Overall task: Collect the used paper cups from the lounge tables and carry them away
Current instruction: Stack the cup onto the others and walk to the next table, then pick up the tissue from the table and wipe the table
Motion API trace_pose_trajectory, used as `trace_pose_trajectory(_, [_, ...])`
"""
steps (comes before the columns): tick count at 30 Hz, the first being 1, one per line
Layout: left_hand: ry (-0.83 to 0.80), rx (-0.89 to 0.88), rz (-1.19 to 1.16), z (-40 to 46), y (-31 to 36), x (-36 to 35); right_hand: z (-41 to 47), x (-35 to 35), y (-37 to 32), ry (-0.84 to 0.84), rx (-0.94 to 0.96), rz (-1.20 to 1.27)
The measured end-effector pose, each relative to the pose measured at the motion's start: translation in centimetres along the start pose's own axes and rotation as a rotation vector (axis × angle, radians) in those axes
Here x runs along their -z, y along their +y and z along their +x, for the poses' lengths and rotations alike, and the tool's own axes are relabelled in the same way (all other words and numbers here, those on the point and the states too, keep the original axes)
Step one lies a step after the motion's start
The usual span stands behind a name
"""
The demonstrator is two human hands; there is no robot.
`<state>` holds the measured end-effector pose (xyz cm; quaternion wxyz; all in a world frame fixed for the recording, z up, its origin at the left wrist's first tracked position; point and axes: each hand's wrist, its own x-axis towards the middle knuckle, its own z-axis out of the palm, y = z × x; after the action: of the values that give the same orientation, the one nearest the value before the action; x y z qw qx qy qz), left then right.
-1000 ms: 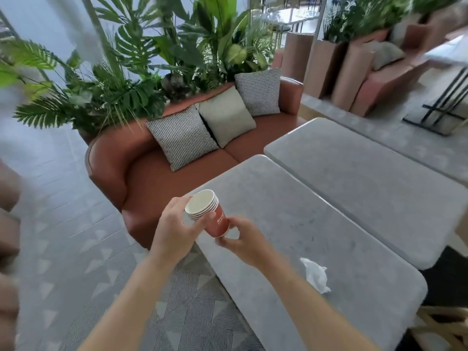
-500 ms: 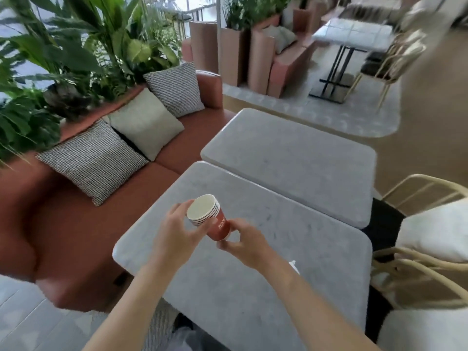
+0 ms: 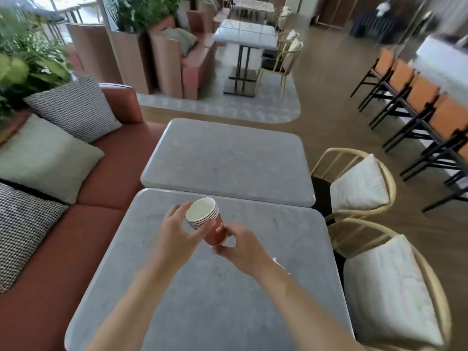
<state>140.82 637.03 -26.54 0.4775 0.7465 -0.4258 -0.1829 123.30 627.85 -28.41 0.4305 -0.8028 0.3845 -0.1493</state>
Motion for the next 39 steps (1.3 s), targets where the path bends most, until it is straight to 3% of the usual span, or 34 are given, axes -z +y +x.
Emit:
trace_pose_trajectory(15, [-0.319,-0.072,-0.116,-0.3,-0.3,-4.6,-6.1,0.5,2.4,0.208,-0.315,-0.103])
trace_pose_trajectory(19, [-0.382,-0.045,-0.150,-1.8,0.0,-6.4,-7.6,1.0,4.2,0.234,-0.293,-0.097])
trace_pose_trajectory(28, [-0.369,-0.063,-0.100,-2.8,2.3,-8.4,-7.8,3.7,7.7,0.143,-0.256,-0.139])
trace_pose_trajectory(39, [-0.275,0.106,-0.004,-5.4,-1.6,-10.5,-8.1,5.9,13.6,-0.002,-0.305,-0.183])
